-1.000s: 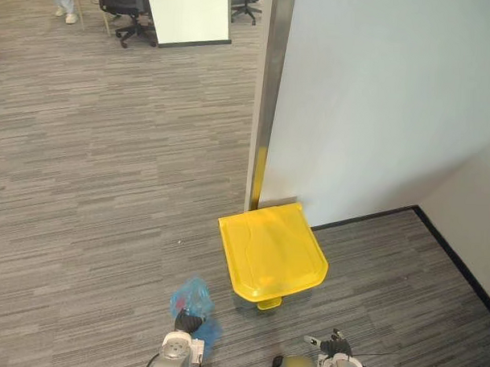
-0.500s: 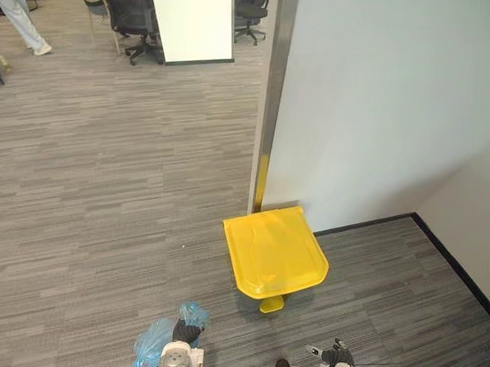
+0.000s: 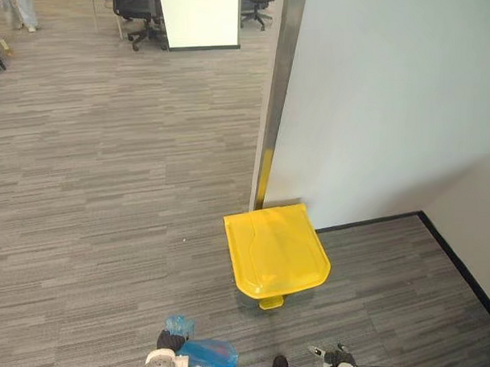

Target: Gather rubbish on tea table into small bin, then transfer packed bag to large trash can.

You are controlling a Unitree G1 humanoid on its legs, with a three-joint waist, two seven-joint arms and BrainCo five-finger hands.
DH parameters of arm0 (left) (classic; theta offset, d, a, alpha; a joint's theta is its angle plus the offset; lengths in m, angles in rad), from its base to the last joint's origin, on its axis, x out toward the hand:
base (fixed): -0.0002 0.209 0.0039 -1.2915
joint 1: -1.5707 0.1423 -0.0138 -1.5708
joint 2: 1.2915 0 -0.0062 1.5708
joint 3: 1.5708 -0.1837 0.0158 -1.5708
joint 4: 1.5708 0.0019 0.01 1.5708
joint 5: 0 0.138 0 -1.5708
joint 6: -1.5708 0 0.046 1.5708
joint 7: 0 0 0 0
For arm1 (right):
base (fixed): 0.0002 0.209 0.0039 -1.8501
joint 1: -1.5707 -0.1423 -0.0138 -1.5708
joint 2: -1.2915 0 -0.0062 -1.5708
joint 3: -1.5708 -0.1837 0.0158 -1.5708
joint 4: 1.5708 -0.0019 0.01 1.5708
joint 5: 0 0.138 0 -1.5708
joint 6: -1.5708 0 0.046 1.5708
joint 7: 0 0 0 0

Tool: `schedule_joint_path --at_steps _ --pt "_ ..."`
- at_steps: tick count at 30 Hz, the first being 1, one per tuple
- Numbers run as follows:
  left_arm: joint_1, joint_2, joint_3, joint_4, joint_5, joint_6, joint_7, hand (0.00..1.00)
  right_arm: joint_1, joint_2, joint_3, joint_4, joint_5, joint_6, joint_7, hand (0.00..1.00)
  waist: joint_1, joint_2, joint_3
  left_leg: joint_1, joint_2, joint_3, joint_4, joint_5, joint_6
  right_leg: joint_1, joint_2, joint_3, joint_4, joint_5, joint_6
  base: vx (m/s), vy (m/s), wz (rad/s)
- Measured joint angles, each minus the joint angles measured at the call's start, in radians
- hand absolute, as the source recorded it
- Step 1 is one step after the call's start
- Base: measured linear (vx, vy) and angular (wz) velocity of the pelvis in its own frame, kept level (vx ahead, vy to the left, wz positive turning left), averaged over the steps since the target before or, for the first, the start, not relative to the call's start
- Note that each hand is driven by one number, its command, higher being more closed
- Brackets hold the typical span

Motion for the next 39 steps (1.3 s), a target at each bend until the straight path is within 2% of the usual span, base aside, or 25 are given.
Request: schedule_joint_path --at_steps 4,8,13,15,17,18,19,20,22,23,24,25,26,27,28,30,33,39 --pt "-0.003 0.007 -0.018 0.0 0.0 0.0 0.0 1.0 0.0 0.003 -0.022 0.001 0.0 -0.001 -0.002 0.0 0.002 -0.003 -0.002 0.006 -0.008 0.006 -0.063 0.007 0.007 -0.031 0.004 0.013 0.004 0.003 0.0 -0.11 -0.018 -0.04" --pt "0.003 0.007 -0.017 0.005 0.0 0.0 0.001 1.0 -0.002 0.003 -0.022 -0.001 -0.001 0.0 -0.002 0.0 0.0 0.003 -0.003 0.025 -0.025 0.073 -0.102 0.016 0.009 -0.063 0.004 0.086 -0.015 0.029 0.004 -0.03 0.018 -0.51" --pt "0.003 0.006 -0.017 0.007 0.0 0.0 0.0 1.0 -0.004 0.0 -0.022 -0.002 -0.003 0.0 -0.003 0.0 -0.004 0.001 -0.003 0.047 -0.028 0.103 -0.079 -0.015 0.009 -0.073 0.007 0.13 0.013 0.024 0.006 0.05 0.034 -0.3" --pt "0.002 0.006 -0.017 0.006 0.0 0.0 0.0 1.0 -0.008 -0.003 -0.022 -0.002 -0.003 0.0 -0.003 0.0 -0.004 -0.003 0.002 0.04 -0.03 0.103 -0.042 -0.048 0.016 -0.12 0.003 0.144 0.123 -0.036 0.014 0.06 0.064 -0.13" --pt "-0.002 0.01 -0.018 0.003 0.0 0.0 0.001 1.0 -0.013 -0.002 -0.03 -0.01 -0.004 0.0 -0.002 0.0 -0.007 -0.016 0.016 0.048 -0.038 0.104 0.023 -0.099 0.029 -0.183 -0.02 0.142 0.324 -0.121 0.026 0.07 0.098 -0.04" --pt "-0.003 0.007 -0.015 0.002 0.0 0.0 0.002 1.0 -0.012 -0.002 -0.03 -0.018 -0.003 0.001 -0.002 0.0 -0.007 -0.018 0.019 0.053 -0.034 0.104 0.028 -0.113 0.037 -0.208 -0.028 0.128 0.385 -0.128 0.029 0.05 0.076 -0.07" --pt "-0.014 0.005 -0.011 0.001 0.0 -0.001 0.002 1.0 -0.016 0.0 -0.032 -0.042 -0.002 0.0 -0.002 0.0 -0.005 -0.014 0.042 0.081 -0.036 0.106 0.035 -0.133 0.058 -0.266 -0.049 0.096 0.53 -0.133 0.035 0.02 0.071 0.05" --pt "-0.011 0.01 -0.011 0.004 0.0 0.002 0.003 1.0 -0.02 0.005 -0.032 -0.077 -0.004 -0.004 -0.001 0.0 -0.018 -0.015 0.063 0.121 -0.041 0.104 0.057 -0.167 0.064 -0.33 -0.082 0.034 0.672 -0.174 0.013 0.04 0.086 0.07" --pt "-0.013 0.012 -0.011 0.003 0.001 0.003 0.003 1.0 -0.009 0.007 -0.03 -0.085 -0.004 -0.004 -0.001 0.0 -0.012 -0.021 0.067 0.14 -0.031 0.107 0.098 -0.205 0.064 -0.367 -0.085 -0.01 0.657 -0.182 0.001 0.1 0.055 0.06" --pt "-0.014 0.015 -0.011 0.003 0.001 0.004 0.003 1.0 -0.013 0.009 -0.03 -0.086 -0.004 -0.004 -0.002 0.0 -0.012 -0.025 0.069 0.15 -0.021 0.115 0.125 -0.225 0.064 -0.393 -0.079 -0.044 0.576 -0.164 -0.008 0.21 -0.012 0.12" --pt "-0.019 0.013 -0.012 0.002 0.002 0.004 0.002 1.0 -0.022 0.01 -0.03 -0.088 -0.005 -0.003 -0.004 0.0 -0.012 -0.026 0.069 0.15 -0.011 0.118 0.161 -0.247 0.048 -0.414 -0.069 -0.093 0.464 -0.13 -0.012 0.22 -0.038 0.17" --pt "-0.018 0.007 -0.012 0.003 0.003 0.004 0.002 1.0 -0.021 0.01 -0.029 -0.088 -0.01 -0.002 -0.006 0.0 -0.014 -0.016 0.065 0.15 -0.002 0.119 0.177 -0.262 0.039 -0.386 -0.072 -0.106 0.457 -0.118 -0.016 0.35 -0.052 0.05" --pt "-0.02 0.006 -0.011 -0.001 0.002 0.002 0.002 1.0 -0.017 0.011 -0.03 -0.081 -0.021 0.006 -0.013 0.0 -0.003 -0.021 0.061 0.15 0.0 0.119 0.193 -0.271 0.025 -0.337 -0.064 -0.105 0.39 -0.054 -0.022 0.36 -0.046 -0.15" --pt "-0.041 -0.001 -0.009 0.004 0.002 0.003 0.002 1.0 -0.033 0.017 -0.032 -0.085 -0.021 0.01 -0.019 0.0 0.006 -0.005 0.083 0.144 0.022 0.11 0.23 -0.279 0.014 -0.327 -0.057 -0.112 0.391 0.024 -0.066 0.34 -0.043 -0.16" --pt "-0.045 -0.004 -0.008 0.005 0.002 0.004 0.002 1.0 -0.039 0.016 -0.032 -0.093 -0.022 0.01 -0.021 0.0 0.004 0.001 0.093 0.143 0.024 0.101 0.242 -0.276 0.013 -0.328 -0.061 -0.117 0.408 0.016 -0.073 0.28 -0.027 0.06" --pt "-0.058 -0.056 -0.008 -0.008 0.012 0.003 0.001 1.0 -0.028 0.015 -0.064 -0.124 -0.022 0.016 -0.02 0.0 0.0 0.012 0.099 0.174 0.012 0.062 0.28 -0.252 0.006 -0.323 -0.106 -0.122 0.546 -0.08 -0.073 0.25 -0.036 0.36" --pt "-0.056 -0.108 -0.01 -0.016 0.032 -0.003 -0.007 1.0 -0.016 0.015 -0.063 -0.133 -0.023 0.019 -0.017 0.0 0.001 0.021 0.084 0.199 0.007 0.034 0.305 -0.242 0.004 -0.29 -0.14 -0.145 0.608 -0.143 -0.064 0.21 -0.045 0.39" --pt "-0.053 -0.112 -0.008 -0.028 0.041 -0.001 -0.021 1.0 -0.006 0.015 -0.047 -0.153 -0.031 0.031 -0.009 0.0 0.006 0.032 0.067 0.173 0.013 0.05 0.365 -0.236 -0.007 -0.287 -0.141 -0.145 0.57 -0.142 -0.049 0.1 0.036 -0.09"
